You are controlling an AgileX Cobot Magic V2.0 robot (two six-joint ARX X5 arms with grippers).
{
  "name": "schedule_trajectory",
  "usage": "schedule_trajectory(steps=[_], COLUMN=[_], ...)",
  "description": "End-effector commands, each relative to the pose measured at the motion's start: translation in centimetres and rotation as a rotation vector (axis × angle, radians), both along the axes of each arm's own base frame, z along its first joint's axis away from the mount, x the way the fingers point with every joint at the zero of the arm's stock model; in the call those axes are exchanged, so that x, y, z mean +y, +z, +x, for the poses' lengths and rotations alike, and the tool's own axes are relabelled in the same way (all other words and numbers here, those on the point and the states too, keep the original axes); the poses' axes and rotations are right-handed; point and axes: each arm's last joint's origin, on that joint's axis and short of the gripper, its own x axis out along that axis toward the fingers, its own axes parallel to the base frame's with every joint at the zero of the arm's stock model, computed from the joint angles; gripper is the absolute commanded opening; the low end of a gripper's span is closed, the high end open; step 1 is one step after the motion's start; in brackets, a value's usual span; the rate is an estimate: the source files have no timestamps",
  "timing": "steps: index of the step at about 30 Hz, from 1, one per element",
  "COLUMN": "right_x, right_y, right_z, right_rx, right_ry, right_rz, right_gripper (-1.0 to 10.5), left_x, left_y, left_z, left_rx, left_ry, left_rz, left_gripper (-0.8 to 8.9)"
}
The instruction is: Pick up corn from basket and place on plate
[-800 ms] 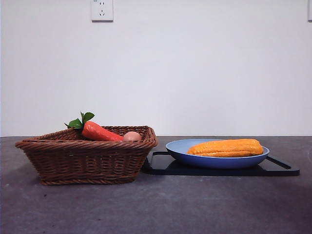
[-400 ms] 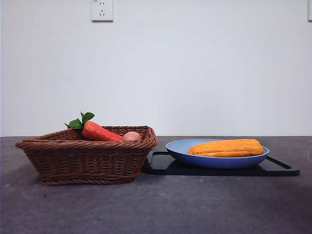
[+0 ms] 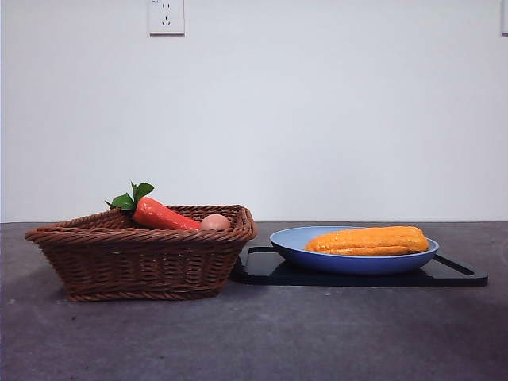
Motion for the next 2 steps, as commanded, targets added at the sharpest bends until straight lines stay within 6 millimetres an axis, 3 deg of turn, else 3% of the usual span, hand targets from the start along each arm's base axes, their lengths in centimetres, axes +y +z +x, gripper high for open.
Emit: schedule_trajectory(steps=[1, 2], right_x=[0.01, 0.01], right_y=[-0.25, -0.25], right_z=[0.02, 0.02], right_rx=[0.014, 0.014], right_ry=[-0.001, -0.001], right_rz=[0.017, 0.017], right_gripper=[0.0, 0.0], left_x=[0.01, 0.01], left_y=[-0.85, -0.85], left_z=[0.15, 0.15], left_rx=[0.017, 0.017], left_ry=[-0.002, -0.002], left_rz=[-0.004, -0.004], left_gripper=[0.08, 0.08])
